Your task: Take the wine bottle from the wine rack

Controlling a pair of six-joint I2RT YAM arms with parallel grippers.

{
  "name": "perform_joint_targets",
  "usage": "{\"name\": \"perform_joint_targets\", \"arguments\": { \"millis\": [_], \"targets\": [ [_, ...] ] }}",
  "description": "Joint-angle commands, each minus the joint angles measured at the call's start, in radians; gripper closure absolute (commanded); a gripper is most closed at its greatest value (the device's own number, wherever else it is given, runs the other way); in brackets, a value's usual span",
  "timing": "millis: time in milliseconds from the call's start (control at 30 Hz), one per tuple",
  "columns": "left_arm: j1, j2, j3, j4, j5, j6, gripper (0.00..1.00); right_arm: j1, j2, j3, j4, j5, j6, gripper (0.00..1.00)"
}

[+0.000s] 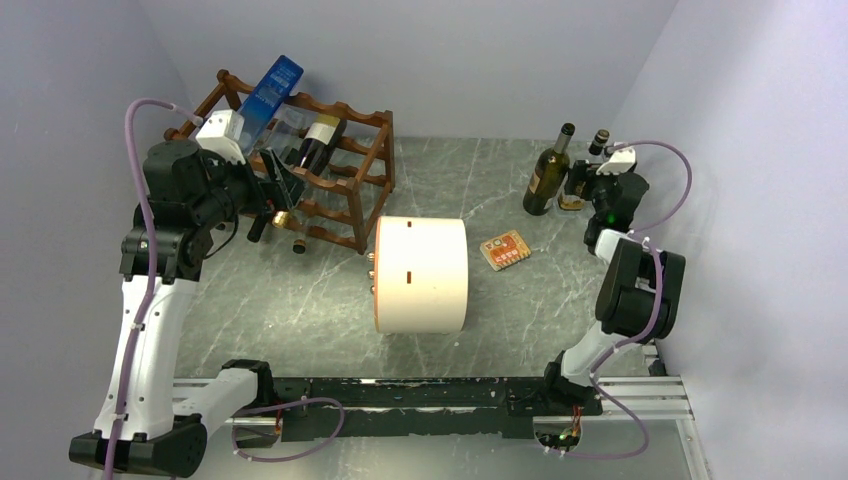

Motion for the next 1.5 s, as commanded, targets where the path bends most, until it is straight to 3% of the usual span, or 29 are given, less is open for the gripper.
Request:
{"name": "perform_joint_targets", "arguments": {
  "millis": [0, 167, 367, 767, 933, 1133, 1300, 1467],
  "targets": [
    [-0.004, -0.019, -0.002, 0.0, 0.037, -0.007, 0.0, 0.006, -0.08, -0.024, 0.036, 0.04, 0.008, 0.12],
    [-0.004, -0.031, 0.016, -0.021, 0.054, -0.006, 0.0, 0.006, -0.169, -0.056, -0.012, 0.084, 0.037, 0.0],
    [-0.004, -0.054, 0.041, -0.056, 0.097, -0.013, 0.01, 0.006, -0.342, -0.129, -0.074, 0.134, 0.059, 0.0],
    [-0.004, -0.123, 0.047, -0.089, 0.184, -0.064, 0.0, 0.007, -0.691, -0.119, -0.37, 0.299, 0.177, 0.0],
    [-0.004, -0.15, 0.049, -0.103, 0.18, -0.08, 0.0, 0.01, -0.765, -0.014, -0.475, 0.258, 0.243, 0.0],
    [-0.004, -0.174, 0.05, -0.115, 0.155, -0.08, 0.01, 0.043, -0.783, 0.1, -0.519, 0.091, 0.329, 0.0],
    [-0.004, -0.175, 0.039, -0.117, 0.134, -0.119, 0.01, 0.167, -0.783, 0.184, -0.536, -0.007, 0.4, 0.0],
    [-0.004, -0.165, 0.027, -0.106, 0.116, -0.119, 0.01, 0.485, -0.733, 0.255, -0.541, 0.008, 0.393, 0.0]
  ]
}}
